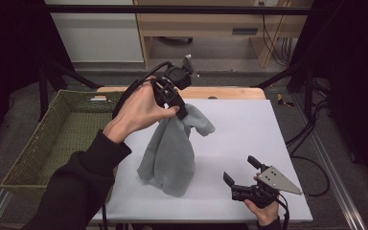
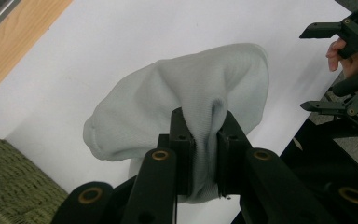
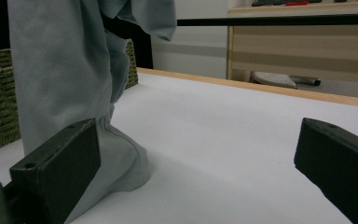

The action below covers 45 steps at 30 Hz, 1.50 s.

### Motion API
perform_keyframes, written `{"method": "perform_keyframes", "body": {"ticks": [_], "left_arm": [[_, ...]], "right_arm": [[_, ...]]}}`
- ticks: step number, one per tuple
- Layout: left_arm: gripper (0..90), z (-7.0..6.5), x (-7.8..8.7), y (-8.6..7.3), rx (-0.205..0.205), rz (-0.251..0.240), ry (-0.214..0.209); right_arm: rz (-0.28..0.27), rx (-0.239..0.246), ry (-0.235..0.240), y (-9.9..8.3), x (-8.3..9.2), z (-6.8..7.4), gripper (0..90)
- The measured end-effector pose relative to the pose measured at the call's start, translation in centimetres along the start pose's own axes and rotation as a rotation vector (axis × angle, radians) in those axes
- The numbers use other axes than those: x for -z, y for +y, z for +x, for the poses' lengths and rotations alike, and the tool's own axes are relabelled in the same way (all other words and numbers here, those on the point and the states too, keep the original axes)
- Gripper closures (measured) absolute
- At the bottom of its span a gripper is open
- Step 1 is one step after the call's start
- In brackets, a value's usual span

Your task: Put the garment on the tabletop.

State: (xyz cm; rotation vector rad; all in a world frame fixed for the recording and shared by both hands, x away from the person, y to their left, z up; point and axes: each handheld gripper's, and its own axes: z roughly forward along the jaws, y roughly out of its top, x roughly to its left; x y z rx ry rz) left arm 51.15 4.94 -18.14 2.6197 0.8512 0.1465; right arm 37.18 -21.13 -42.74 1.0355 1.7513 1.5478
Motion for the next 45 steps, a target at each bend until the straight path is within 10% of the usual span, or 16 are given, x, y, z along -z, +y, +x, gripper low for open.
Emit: {"method": "perform_keyframes", "body": {"ticks": [45], "left_arm": [[76.2, -0.8, -14.2, -3.2, -0.051, 0.099, -0.122]], "right_arm": [[0.017, 0.000, 0.011, -0.2, -0.3, 0.1, 1.0]]}}
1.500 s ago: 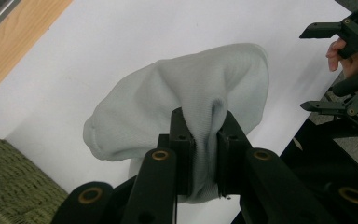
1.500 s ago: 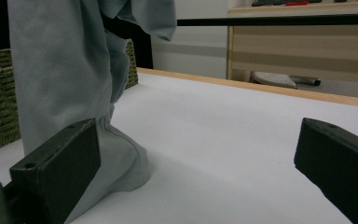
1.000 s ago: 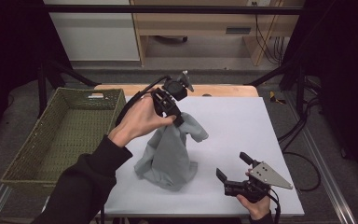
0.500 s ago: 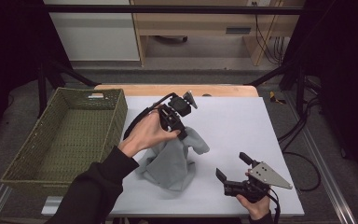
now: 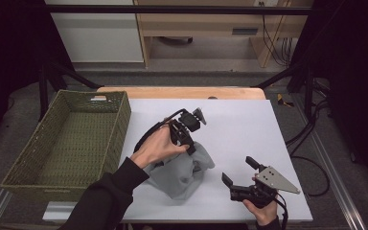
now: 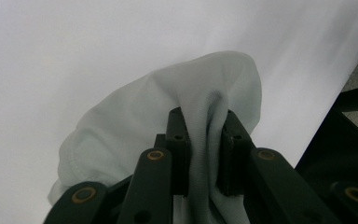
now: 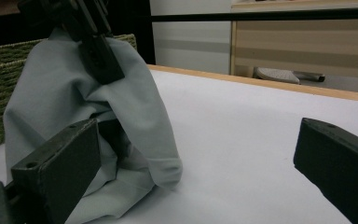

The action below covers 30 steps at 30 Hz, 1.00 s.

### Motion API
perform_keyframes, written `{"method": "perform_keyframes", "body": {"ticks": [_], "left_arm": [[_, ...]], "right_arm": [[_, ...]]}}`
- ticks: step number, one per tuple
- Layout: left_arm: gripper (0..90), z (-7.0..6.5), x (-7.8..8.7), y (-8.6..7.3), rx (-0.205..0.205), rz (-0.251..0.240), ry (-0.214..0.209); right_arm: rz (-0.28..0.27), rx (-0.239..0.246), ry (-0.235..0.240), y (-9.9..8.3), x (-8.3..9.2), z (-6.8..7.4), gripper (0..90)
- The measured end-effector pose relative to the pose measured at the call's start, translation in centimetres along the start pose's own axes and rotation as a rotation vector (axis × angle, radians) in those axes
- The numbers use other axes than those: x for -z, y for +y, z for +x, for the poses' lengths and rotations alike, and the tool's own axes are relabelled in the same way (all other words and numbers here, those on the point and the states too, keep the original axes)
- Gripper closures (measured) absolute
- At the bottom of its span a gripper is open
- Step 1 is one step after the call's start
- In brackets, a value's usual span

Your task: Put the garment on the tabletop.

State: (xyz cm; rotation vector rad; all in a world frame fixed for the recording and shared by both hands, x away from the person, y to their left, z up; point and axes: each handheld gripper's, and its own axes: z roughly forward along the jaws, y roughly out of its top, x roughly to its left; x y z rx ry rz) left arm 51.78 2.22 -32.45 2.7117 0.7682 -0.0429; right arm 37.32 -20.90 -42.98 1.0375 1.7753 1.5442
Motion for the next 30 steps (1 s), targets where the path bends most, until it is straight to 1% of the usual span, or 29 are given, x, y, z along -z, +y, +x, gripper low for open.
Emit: {"method": "perform_keyframes", "body": {"ticks": [2, 6, 8, 9, 10, 11, 12, 13, 14, 15, 17, 19, 21, 22, 23, 24, 25, 26, 27, 28, 29, 30], "left_arm": [[75.2, -0.1, -0.6, -0.1, -0.006, 0.012, 0.001], [72.6, -0.2, -1.6, -0.3, -0.020, 0.017, -0.004], [69.3, -0.2, -1.8, -0.3, -0.023, 0.000, -0.007], [65.4, -0.3, -1.7, -0.3, -0.027, -0.013, -0.007], [54.0, -0.3, -1.5, -0.3, -0.031, -0.031, -0.008], [54.0, -0.3, -1.2, -0.3, -0.035, -0.061, -0.015], [44.3, -0.3, -0.8, -0.3, -0.040, -0.095, -0.025], [44.3, -0.3, -0.5, -0.3, -0.035, -0.130, -0.034], [33.3, -0.4, -0.1, -0.3, -0.035, -0.149, -0.043], [33.3, -0.4, 0.2, -0.3, -0.036, -0.167, -0.049], [25.3, -0.5, 0.8, -0.4, -0.036, -0.199, -0.055], [20.6, -0.5, 1.3, -0.5, -0.028, -0.231, -0.067], [14.7, -0.5, 1.8, -0.7, -0.028, -0.257, -0.066], [10.3, -0.5, 2.0, -0.8, -0.024, -0.278, -0.061], [8.4, -0.5, 2.2, -1.0, -0.021, -0.288, -0.054], [8.4, -0.5, 2.4, -1.2, -0.020, -0.297, -0.042], [6.7, -0.5, 2.5, -1.4, -0.019, -0.315, -0.022], [5.5, -0.6, 2.7, -1.7, -0.019, -0.333, 0.001], [5.5, -0.7, 2.9, -2.1, -0.010, -0.360, 0.023], [5.5, -0.7, 3.0, -2.4, -0.008, -0.378, 0.033], [5.4, -0.7, 3.2, -2.8, 0.000, -0.399, 0.038], [5.2, -0.6, 3.3, -3.1, 0.001, -0.419, 0.052]], "right_arm": [[0.001, 0.001, -0.001, 0.0, 0.0, 0.0, 1.0], [0.004, -0.001, 0.000, 0.0, 0.0, 0.0, 1.0], [0.005, -0.003, -0.001, 0.0, 0.0, 0.0, 1.1], [0.005, -0.005, 0.001, 0.0, -0.1, 0.0, 1.1], [0.008, -0.003, 0.001, 0.0, -0.1, 0.0, 1.0], [0.008, -0.003, 0.001, 0.0, -0.1, 0.0, 1.0], [0.006, -0.001, 0.001, 0.0, -0.1, 0.0, 1.0], [0.006, -0.001, 0.001, 0.0, -0.1, 0.0, 1.0], [0.004, 0.000, -0.001, 0.0, -0.1, 0.0, 1.0], [0.004, 0.000, -0.001, 0.0, -0.1, 0.0, 1.0], [0.006, -0.007, -0.002, 0.0, 0.0, 0.0, 1.0], [0.005, -0.003, -0.001, 0.0, 0.0, 0.0, 1.0], [0.007, -0.006, 0.002, 0.1, 0.0, 0.0, 0.9], [0.003, -0.005, 0.003, 0.1, -0.1, 0.0, 0.9], [-0.002, -0.008, 0.007, 0.1, 0.0, 0.1, 0.8], [-0.002, -0.008, 0.007, 0.1, 0.0, 0.1, 0.8], [0.004, -0.022, 0.015, 0.2, 0.0, 0.1, 0.8], [0.002, -0.020, 0.014, 0.2, 0.1, 0.1, 0.8], [-0.006, -0.011, 0.004, 0.2, 0.0, 0.0, 0.8], [0.004, -0.022, 0.004, 0.2, 0.1, 0.0, 0.8], [0.001, -0.024, 0.012, 0.2, 0.1, 0.0, 0.8], [0.001, -0.026, 0.012, 0.2, 0.1, 0.0, 0.8]]}}
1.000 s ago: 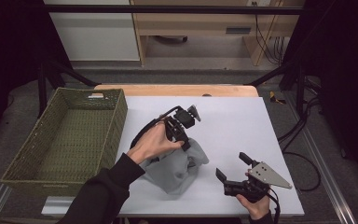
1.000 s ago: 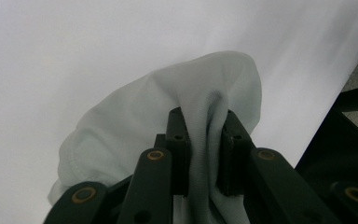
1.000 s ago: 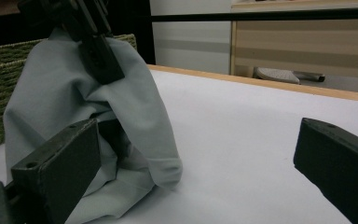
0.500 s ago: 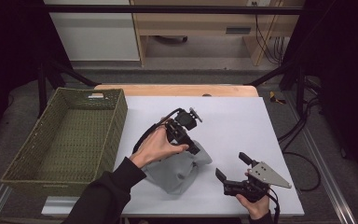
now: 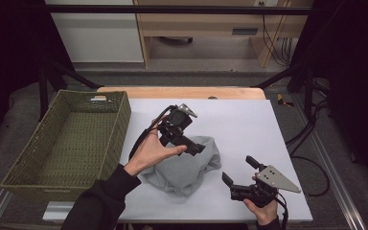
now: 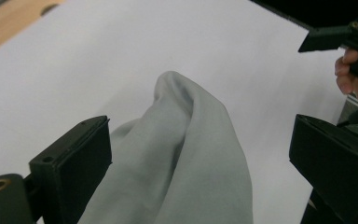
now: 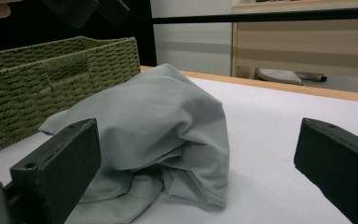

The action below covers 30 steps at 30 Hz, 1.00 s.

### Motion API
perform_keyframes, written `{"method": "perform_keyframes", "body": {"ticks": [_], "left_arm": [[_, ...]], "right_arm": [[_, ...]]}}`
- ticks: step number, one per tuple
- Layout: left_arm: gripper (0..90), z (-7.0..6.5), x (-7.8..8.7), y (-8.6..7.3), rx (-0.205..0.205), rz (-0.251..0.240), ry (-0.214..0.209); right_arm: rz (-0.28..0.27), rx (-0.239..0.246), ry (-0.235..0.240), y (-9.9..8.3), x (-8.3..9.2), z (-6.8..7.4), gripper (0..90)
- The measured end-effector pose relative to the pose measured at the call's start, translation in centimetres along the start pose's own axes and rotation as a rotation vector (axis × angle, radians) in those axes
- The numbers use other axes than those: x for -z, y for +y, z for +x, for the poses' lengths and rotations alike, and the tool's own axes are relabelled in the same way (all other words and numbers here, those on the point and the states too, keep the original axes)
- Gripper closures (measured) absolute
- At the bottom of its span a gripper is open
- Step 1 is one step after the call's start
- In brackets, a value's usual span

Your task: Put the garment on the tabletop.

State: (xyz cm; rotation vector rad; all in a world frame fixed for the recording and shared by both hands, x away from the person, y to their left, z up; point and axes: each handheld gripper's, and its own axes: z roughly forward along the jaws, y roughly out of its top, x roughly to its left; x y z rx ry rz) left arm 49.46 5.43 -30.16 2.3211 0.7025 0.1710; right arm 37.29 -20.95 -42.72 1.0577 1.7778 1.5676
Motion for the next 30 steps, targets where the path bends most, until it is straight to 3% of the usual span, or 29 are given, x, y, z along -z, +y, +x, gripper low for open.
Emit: {"method": "perform_keyframes", "body": {"ticks": [13, 21, 30], "left_arm": [[5.8, 0.6, 2.1, -4.2, 0.075, -0.227, -0.005], [5.9, 0.6, 3.3, -7.1, 0.095, -0.361, 0.046], [7.3, 0.1, 4.2, -10.4, 0.117, -0.484, 0.066]], "right_arm": [[-0.002, 0.012, -0.002, 0.0, -0.3, 0.0, 0.6], [-0.002, 0.001, -0.004, 0.1, -0.2, 0.0, 0.5], [-0.013, 0.005, -0.003, 0.3, -0.2, -0.1, 0.5]]}}
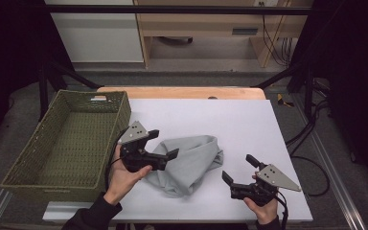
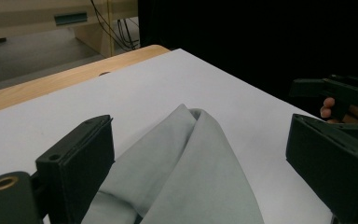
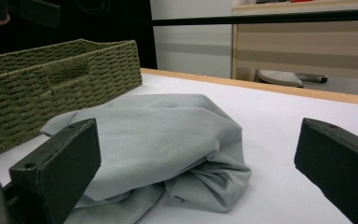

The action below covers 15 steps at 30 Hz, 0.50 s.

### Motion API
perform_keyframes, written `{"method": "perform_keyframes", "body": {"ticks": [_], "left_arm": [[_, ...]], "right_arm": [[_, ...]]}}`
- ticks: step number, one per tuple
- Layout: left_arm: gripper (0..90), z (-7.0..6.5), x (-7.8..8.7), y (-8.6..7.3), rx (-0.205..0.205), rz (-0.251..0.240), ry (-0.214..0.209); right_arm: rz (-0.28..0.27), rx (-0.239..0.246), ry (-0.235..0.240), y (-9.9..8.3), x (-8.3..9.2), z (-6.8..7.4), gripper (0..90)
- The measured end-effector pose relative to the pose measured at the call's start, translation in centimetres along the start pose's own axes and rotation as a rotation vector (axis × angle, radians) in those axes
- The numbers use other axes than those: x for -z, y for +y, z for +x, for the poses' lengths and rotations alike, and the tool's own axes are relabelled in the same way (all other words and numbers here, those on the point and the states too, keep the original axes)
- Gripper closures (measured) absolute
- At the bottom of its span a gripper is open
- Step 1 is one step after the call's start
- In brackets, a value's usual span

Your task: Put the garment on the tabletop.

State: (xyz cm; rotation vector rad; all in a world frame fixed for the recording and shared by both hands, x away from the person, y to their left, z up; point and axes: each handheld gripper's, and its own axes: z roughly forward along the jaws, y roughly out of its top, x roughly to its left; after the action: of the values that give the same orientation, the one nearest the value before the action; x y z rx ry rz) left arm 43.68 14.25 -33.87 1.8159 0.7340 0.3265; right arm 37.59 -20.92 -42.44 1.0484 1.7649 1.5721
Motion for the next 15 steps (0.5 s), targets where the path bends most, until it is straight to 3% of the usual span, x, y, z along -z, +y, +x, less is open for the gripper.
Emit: {"method": "perform_keyframes", "body": {"ticks": [15], "left_arm": [[6.4, -0.3, 2.7, -4.3, 0.006, -0.057, 0.051]], "right_arm": [[0.002, -0.001, -0.002, 0.1, 0.1, -0.1, 0.5]]}}
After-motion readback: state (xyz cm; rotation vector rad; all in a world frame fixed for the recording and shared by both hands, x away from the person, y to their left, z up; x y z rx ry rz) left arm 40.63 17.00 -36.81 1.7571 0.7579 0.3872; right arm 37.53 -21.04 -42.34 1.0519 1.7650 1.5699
